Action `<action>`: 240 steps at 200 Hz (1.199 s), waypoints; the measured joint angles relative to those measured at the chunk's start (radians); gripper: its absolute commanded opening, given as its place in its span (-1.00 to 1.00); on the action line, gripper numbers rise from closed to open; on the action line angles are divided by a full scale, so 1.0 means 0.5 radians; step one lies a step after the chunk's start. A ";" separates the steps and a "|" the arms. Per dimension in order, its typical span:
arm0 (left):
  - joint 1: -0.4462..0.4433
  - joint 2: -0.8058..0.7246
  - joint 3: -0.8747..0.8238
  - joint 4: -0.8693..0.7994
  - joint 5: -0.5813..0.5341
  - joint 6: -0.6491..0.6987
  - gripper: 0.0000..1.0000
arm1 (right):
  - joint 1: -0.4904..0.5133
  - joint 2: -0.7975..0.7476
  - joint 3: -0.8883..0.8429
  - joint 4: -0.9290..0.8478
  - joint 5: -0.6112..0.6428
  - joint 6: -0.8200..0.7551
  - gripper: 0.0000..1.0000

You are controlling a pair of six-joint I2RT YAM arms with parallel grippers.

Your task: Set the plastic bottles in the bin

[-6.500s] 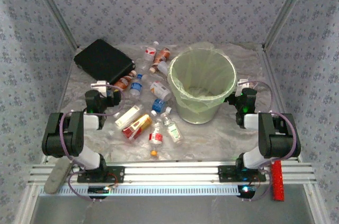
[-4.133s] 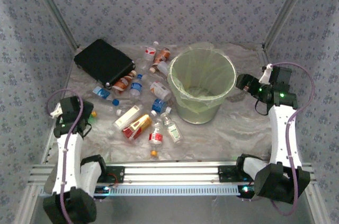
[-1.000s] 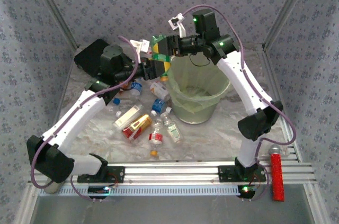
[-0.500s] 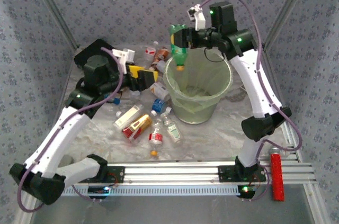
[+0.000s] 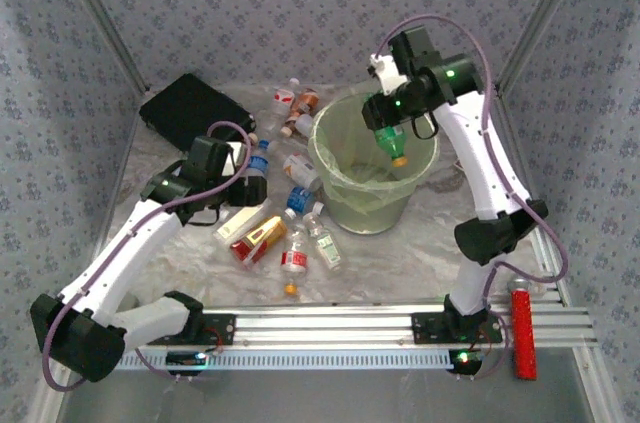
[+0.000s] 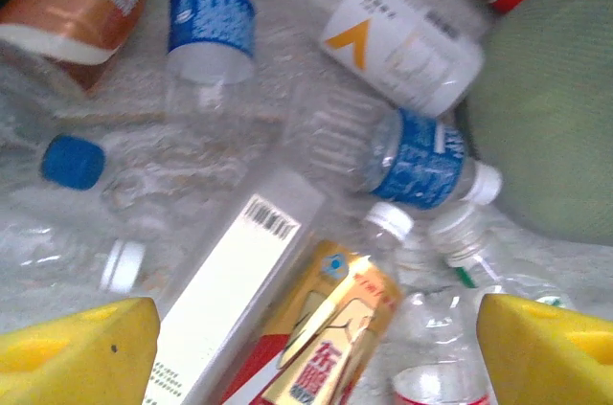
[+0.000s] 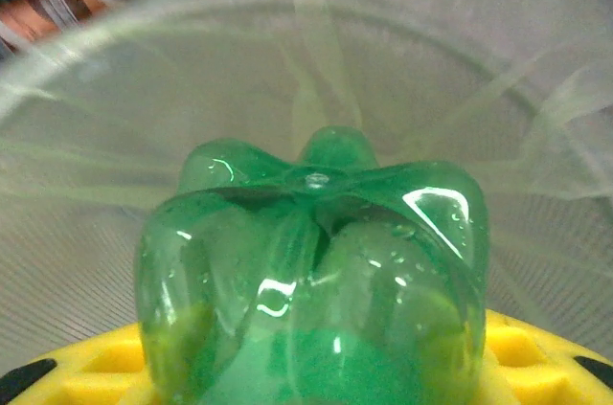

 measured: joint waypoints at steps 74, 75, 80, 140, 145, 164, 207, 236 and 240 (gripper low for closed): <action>-0.007 -0.002 -0.253 -0.001 -0.051 -0.011 0.77 | 0.056 0.110 -0.681 0.171 0.048 -0.037 0.03; -0.007 -0.002 -0.253 -0.001 -0.052 -0.011 0.78 | 0.056 0.110 -0.690 0.179 0.049 -0.037 0.03; -0.008 -0.004 -0.262 0.003 -0.052 -0.011 0.79 | 0.056 0.110 -0.722 0.207 0.049 -0.037 0.03; -0.009 -0.017 -0.311 0.045 -0.052 -0.017 0.83 | 0.064 0.111 -1.088 0.507 0.047 -0.005 0.12; -0.009 -0.017 -0.311 0.047 -0.052 -0.017 0.83 | 0.066 0.111 -1.113 0.530 0.047 0.002 0.14; -0.009 -0.016 -0.312 0.048 -0.053 -0.016 0.84 | 0.066 0.111 -1.192 0.613 0.047 0.024 0.23; -0.009 0.008 -0.323 0.050 -0.053 -0.016 0.86 | 0.069 0.113 -1.286 0.731 0.046 0.048 0.33; -0.009 0.037 -0.351 0.058 -0.052 -0.016 0.89 | 0.069 0.114 -1.303 0.784 0.039 0.056 0.42; -0.009 0.038 -0.356 0.059 -0.052 -0.016 0.90 | 0.069 0.114 -1.305 0.791 0.037 0.063 0.43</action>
